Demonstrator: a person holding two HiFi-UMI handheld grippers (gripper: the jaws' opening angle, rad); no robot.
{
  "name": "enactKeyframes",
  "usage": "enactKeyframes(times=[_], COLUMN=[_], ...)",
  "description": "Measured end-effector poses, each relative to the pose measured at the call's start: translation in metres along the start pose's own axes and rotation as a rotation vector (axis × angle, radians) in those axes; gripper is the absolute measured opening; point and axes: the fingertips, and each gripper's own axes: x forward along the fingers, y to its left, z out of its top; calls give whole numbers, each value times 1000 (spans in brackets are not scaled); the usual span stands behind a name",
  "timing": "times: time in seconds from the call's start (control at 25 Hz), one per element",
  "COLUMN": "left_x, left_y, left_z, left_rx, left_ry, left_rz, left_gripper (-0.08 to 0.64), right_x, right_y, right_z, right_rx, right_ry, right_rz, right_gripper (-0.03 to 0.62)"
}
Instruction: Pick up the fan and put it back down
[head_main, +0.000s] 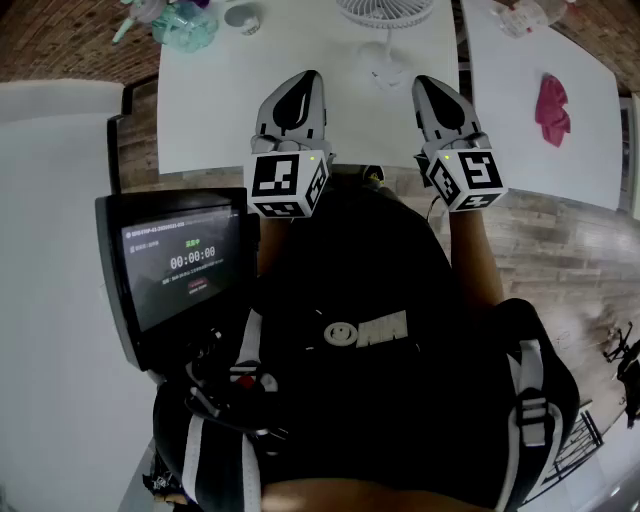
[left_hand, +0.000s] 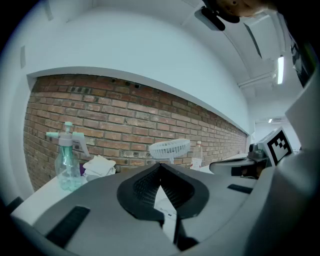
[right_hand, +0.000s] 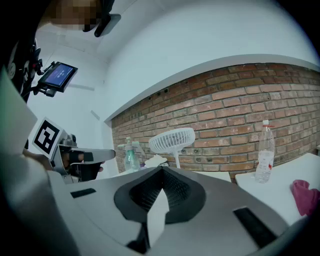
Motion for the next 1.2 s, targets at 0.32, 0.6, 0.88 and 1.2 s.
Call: enactKeyframes(times=[0.32, 0.6, 0.88, 1.2], left_x=[2, -3, 14, 25], left_y=[3, 11, -12, 4], left_z=[2, 5, -5, -7], left_rx=[-8, 3, 30, 27], left_ry=[-9, -2, 39, 57], left_rz=[5, 19, 107, 123], left_gripper=[-3, -3, -3, -3], right_x=[3, 3, -12, 1], right_y=[3, 14, -27, -36], right_z=[6, 14, -1, -6], right_rx=[-3, -55, -20, -15], right_ry=[-28, -37, 4, 22], right_rz=[29, 73, 143, 134], right_gripper=[-3, -2, 122, 137])
